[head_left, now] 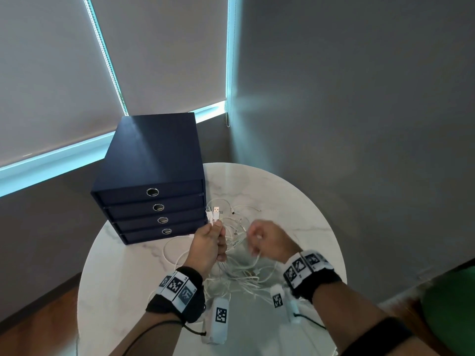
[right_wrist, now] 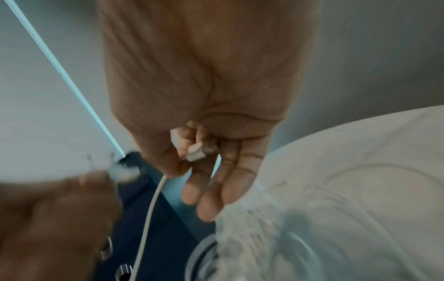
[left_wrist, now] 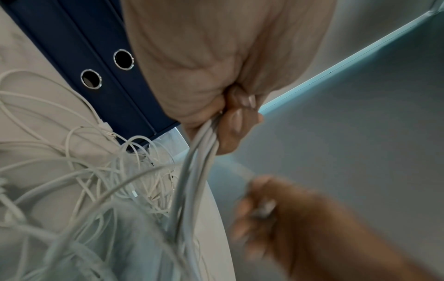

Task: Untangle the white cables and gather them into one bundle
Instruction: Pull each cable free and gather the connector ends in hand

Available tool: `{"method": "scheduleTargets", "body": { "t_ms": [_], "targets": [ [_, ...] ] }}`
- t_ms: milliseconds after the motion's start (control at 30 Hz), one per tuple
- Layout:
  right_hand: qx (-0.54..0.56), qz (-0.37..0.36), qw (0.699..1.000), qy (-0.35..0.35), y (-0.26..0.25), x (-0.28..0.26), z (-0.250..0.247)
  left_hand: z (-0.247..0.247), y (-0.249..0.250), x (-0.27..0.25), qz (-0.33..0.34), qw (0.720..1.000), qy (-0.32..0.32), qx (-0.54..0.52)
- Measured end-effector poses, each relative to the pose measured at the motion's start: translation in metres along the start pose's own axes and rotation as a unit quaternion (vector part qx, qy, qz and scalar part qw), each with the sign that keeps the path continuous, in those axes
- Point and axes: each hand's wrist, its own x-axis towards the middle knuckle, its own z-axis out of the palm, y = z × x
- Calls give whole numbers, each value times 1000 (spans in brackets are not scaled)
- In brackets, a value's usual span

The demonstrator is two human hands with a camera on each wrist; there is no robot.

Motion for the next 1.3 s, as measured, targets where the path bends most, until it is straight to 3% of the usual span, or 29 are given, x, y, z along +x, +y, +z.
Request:
{"method": "scheduleTargets", "body": {
  "t_ms": [133, 233, 333, 400, 467, 567, 667, 867, 1000, 1133, 1233, 1300],
  "targets": [
    [155, -93, 976, 122, -58, 9, -52, 1, 1, 3, -5, 1000, 8, -15],
    [303, -144, 923, 187, -101, 7, -83, 2, 3, 3, -13, 1000, 4, -22],
    [505, -163, 833, 157, -125, 3, -96, 3, 4, 3, -13, 1000, 8, -12],
    [557, -135, 809, 127, -128, 2, -89, 4, 3, 3, -12, 1000, 6, -12],
    [515, -102, 842, 127, -121, 4, -73, 5, 3, 3, -11, 1000, 3, -16],
    [331, -81, 930, 138, -97, 11, -40, 7, 3, 2, -11, 1000, -1, -23],
    [222, -56, 967, 116, -74, 16, -10, 9, 1, 1, 2, 1000, -7, -17],
    [76, -18, 985, 155, -58, 18, 25, 12, -2, 3, 26, 1000, -7, -13],
    [6, -51, 983, 179, -60, 16, 29, 11, -3, 4, 44, 999, -1, -4],
    [-30, -108, 987, 119, -56, 11, 30, 8, -6, 9, 53, 998, 29, -15],
    [-50, -134, 987, 71, -41, 6, 27, 2, -7, 15, 44, 993, 101, -36],
    [-57, -110, 991, 52, -23, 1, 19, -3, -2, 19, 38, 984, 152, -83]
  ]
}}
